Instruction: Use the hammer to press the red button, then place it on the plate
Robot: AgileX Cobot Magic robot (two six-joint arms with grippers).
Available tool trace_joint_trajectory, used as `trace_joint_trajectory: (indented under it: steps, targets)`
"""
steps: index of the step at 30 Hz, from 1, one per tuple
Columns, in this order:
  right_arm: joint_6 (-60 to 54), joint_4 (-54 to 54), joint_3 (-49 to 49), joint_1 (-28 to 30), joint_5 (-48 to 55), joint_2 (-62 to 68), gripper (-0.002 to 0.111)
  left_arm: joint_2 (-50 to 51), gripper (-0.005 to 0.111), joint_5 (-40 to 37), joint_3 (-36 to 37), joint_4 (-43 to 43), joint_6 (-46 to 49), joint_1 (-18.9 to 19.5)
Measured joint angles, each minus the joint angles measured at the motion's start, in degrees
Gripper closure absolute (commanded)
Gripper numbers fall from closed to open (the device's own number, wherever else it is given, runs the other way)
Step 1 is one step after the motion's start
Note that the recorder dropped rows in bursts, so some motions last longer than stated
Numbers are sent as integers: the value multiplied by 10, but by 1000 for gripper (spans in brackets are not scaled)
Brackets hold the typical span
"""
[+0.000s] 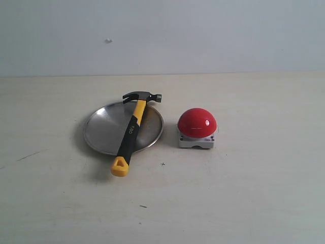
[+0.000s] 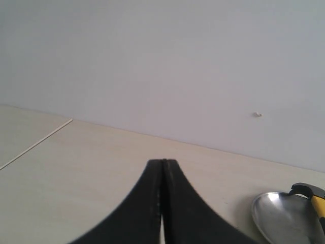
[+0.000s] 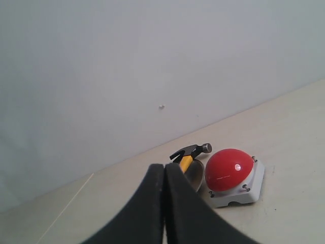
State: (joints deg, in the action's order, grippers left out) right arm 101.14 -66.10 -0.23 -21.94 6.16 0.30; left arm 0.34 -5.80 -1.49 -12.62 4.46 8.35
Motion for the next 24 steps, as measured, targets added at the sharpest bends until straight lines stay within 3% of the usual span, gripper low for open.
trace_joint_trajectory:
  steps: [5,10,13,18,24]
  targets:
    - [-39,-23,0,39,-1,0,108,0,107,0,0,0,0,0]
    - [-117,-40,0,234,11,0,108,0,107,0,0,0,0,0]
    - [-142,-41,0,302,14,0,108,0,107,0,0,0,0,0]
    - [-161,-41,0,309,-2,0,108,0,107,0,0,0,0,0]
    - [-178,-41,0,309,-109,0,108,0,107,0,0,1,0,0]
